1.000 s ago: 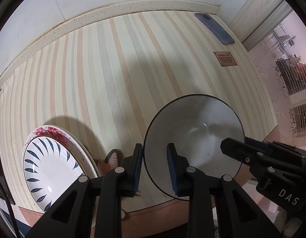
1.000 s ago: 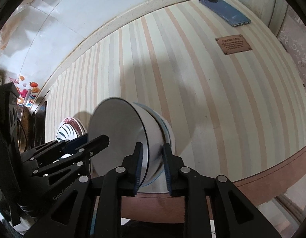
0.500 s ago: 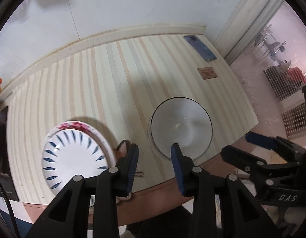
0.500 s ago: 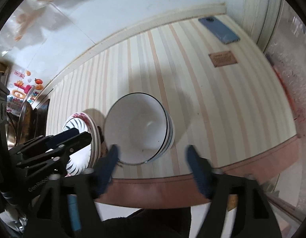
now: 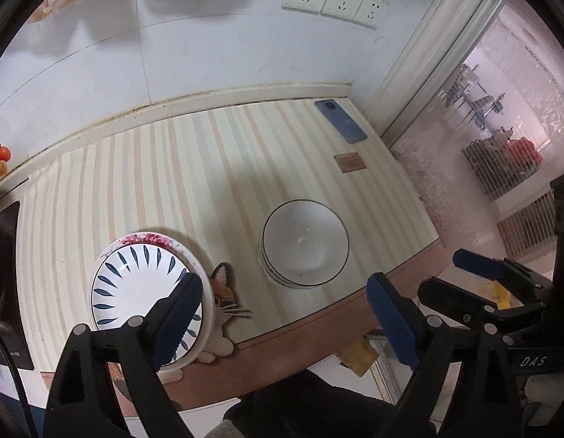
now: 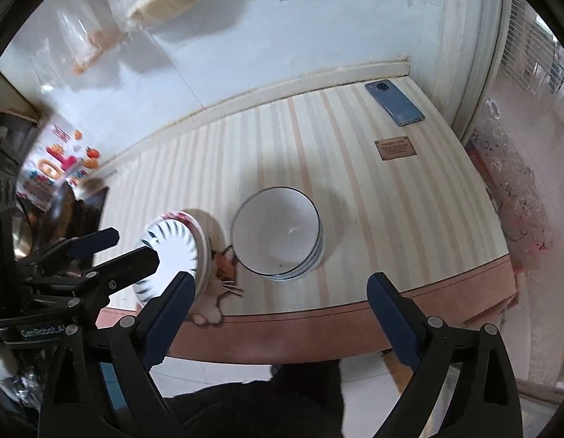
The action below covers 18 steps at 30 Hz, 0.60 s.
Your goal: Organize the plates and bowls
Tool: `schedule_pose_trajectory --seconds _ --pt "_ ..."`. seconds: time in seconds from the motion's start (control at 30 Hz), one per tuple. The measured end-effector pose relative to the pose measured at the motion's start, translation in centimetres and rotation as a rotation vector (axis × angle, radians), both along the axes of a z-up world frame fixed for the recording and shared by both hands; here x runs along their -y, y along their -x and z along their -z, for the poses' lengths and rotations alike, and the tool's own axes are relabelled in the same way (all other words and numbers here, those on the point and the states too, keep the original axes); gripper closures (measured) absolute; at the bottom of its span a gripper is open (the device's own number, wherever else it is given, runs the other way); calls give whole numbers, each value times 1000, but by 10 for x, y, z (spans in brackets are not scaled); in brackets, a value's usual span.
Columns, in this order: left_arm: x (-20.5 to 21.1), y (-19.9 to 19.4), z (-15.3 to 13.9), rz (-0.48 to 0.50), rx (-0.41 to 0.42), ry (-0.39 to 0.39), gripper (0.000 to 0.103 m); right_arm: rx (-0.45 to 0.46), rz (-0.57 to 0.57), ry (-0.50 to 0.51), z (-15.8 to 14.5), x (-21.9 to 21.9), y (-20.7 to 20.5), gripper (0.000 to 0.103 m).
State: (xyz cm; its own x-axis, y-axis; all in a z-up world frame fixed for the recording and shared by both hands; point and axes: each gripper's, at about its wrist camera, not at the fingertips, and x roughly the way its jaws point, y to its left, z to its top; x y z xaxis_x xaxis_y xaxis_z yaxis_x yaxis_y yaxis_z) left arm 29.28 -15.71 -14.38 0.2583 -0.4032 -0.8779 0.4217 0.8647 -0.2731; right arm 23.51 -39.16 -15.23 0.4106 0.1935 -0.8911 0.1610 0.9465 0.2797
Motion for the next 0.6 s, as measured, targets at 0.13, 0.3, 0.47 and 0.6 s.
schedule_pose_trajectory --seconds 0.13,0.3,0.47,0.6 --pt "7 -9 5 -3 -16 5 11 3 21 -25 -1 11 -1 5" --pt "21 -34 41 14 -112 39 11 -21 53 -72 23 30 -16 4" --pt "37 -66 88 9 -175 26 11 -78 73 -228 78 52 -40 4" --pt "48 -89 125 7 -248 7 11 -161 95 -364 135 62 -60 4"
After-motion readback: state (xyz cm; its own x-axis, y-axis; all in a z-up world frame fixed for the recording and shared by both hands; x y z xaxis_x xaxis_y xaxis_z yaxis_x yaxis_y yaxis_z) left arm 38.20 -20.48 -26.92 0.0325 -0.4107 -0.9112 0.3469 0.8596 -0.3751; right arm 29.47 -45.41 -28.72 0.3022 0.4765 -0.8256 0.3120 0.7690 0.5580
